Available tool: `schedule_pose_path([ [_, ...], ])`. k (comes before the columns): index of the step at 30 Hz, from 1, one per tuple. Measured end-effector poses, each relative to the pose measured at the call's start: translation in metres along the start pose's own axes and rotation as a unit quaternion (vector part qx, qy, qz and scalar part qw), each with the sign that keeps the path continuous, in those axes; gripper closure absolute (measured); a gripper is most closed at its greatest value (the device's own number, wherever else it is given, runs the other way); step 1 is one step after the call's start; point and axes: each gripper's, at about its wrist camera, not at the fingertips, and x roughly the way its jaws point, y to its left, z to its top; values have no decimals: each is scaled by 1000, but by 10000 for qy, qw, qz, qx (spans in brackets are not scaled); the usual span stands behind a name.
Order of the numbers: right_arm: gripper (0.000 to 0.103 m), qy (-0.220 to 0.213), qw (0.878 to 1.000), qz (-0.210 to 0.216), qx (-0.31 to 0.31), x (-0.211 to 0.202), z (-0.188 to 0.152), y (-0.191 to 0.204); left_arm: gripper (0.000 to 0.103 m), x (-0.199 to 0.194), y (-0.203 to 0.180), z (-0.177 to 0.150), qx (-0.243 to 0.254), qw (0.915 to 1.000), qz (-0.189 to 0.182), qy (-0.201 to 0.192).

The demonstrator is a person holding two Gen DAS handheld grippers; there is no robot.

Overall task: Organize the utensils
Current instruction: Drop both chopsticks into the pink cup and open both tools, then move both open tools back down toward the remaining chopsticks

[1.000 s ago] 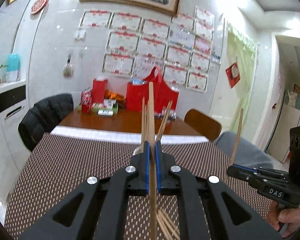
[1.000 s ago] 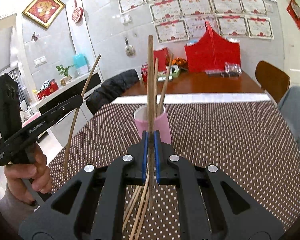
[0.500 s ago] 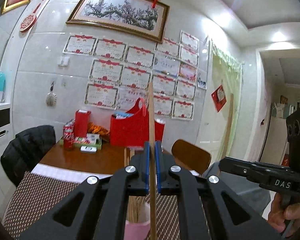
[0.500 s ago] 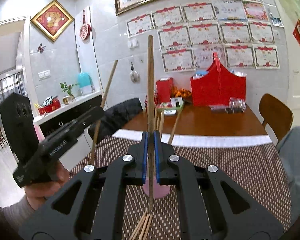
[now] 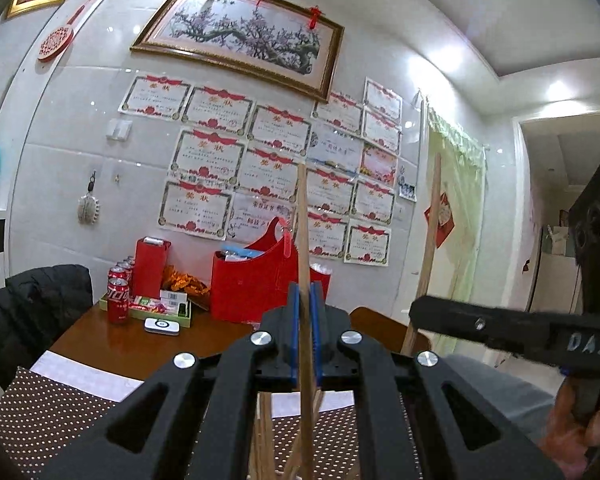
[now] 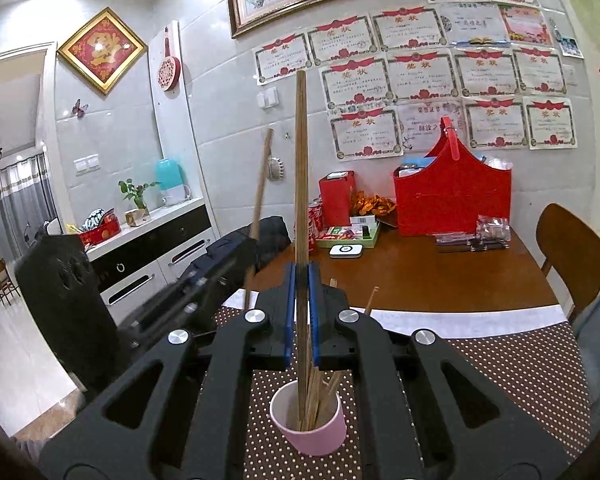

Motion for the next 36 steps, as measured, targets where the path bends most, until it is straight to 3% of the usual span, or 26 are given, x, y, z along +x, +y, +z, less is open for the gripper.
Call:
schedule_pose_path([
  [12, 96, 566, 9984, -56, 75, 53, -30, -12, 97, 34, 38, -61, -319, 9983, 239, 417],
  [13, 95, 679, 9976, -58, 121, 57, -34, -15, 90, 35, 40, -66, -331, 9978, 251, 519],
  [14, 94, 777, 9968, -71, 176, 60, -38, -17, 70, 35, 41, -69, -336, 9974, 275, 578],
  [15, 82, 825, 9963, -97, 234, 62, -39, -19, 57, 33, 42, -71, -349, 9971, 319, 603],
  [16, 41, 840, 9958, -137, 337, 62, -41, -23, 37, 30, 44, -71, -375, 9968, 375, 600],
  [17, 20, 790, 9957, -163, 449, 59, -42, -26, 32, 25, 45, -71, -392, 9967, 419, 572],
  [18, 9, 661, 9961, -182, 560, 53, -42, -30, 30, 21, 45, -69, -397, 9967, 450, 551],
  [19, 9, 472, 9965, -217, 652, 46, -42, -33, 24, 17, 46, -66, -386, 9965, 483, 565],
  [24, 6, 331, 9945, -446, 886, 25, -37, -45, 12, -10, 37, -44, -112, 9932, 866, 770],
  [36, 6, 152, 9923, -782, 953, -48, -45, -29, 12, -104, -13, -6, 662, 9796, 1539, 1108],
])
